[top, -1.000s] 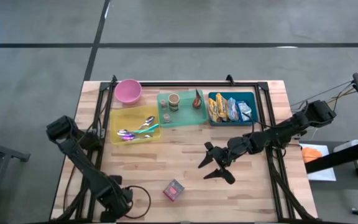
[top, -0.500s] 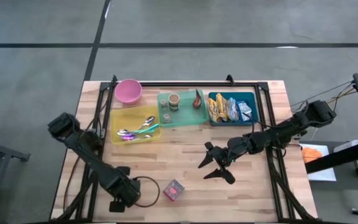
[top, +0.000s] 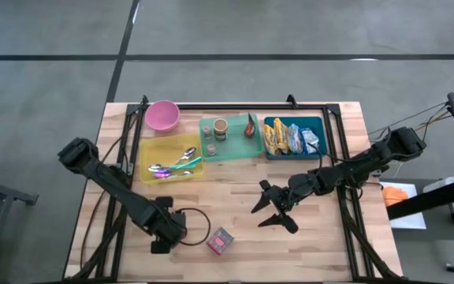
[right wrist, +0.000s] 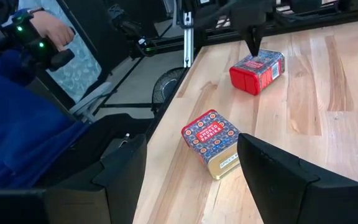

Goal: Pick & Place Food Item
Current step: Put the left red seasoning can into the green bin

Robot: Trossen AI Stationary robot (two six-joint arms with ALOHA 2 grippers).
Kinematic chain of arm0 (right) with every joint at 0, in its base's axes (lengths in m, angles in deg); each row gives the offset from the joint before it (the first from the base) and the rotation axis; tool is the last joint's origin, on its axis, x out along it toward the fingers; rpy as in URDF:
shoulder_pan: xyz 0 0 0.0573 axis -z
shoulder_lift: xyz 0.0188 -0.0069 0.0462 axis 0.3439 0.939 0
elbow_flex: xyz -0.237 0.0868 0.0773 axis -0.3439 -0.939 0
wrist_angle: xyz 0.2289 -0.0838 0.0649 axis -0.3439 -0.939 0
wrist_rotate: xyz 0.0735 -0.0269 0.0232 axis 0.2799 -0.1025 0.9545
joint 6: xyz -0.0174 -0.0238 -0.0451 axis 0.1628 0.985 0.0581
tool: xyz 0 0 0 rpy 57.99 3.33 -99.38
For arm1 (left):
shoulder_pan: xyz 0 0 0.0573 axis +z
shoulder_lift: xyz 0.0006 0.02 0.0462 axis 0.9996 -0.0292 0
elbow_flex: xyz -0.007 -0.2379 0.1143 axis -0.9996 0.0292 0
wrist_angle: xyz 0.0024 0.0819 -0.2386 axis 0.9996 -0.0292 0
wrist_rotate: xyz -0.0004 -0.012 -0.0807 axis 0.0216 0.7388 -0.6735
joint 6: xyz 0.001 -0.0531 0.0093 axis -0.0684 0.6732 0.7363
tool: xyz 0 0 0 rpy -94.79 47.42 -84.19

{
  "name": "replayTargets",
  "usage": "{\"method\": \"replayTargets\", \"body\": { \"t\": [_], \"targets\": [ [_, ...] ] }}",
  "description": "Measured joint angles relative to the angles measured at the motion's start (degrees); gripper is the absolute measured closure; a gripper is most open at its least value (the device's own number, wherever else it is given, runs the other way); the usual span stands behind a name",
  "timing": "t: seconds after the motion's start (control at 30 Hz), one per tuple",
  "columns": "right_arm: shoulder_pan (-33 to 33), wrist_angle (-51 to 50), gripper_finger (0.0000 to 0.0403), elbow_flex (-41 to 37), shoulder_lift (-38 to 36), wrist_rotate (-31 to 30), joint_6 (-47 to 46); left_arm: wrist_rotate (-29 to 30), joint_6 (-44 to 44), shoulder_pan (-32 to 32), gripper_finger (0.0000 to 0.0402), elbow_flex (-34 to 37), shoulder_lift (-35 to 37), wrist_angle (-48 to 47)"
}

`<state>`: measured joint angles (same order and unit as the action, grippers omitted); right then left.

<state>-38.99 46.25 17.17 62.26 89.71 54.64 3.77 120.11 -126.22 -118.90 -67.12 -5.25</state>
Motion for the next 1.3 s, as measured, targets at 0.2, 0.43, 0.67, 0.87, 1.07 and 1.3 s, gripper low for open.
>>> {"method": "replayTargets", "body": {
  "t": [0.2,0.43,0.67,0.87,1.07,1.3],
  "targets": [
    [0.00,-0.04,0.0154,0.00,-0.01,-0.02,-0.09,-0.04,-0.04,0.22,0.0395,-0.15,1.13,1.06],
    [0.00,-0.04,0.0154,-0.02,-0.02,-0.15,-0.02,2.13,1.20,0.56,0.0354,-0.17,1.77,2.25],
    [0.00,-0.04,0.0154,-0.02,-0.02,-0.15,-0.02,2.06,-17.28,-0.31,0.0327,-0.26,1.81,8.46],
    [0.00,-0.04,0.0154,-0.02,-0.02,-0.13,-0.02,1.79,-20.46,-0.31,0.0322,-1.59,1.88,8.56],
    [0.00,-0.04,0.0154,-0.02,-0.02,-0.11,-0.02,2.06,-12.05,-0.40,0.0321,-2.17,2.07,6.43],
    [0.00,-0.02,0.0154,-0.02,-0.02,-0.21,-0.02,2.79,-10.13,-0.41,0.0321,-2.14,2.59,6.52]
  ]
}}
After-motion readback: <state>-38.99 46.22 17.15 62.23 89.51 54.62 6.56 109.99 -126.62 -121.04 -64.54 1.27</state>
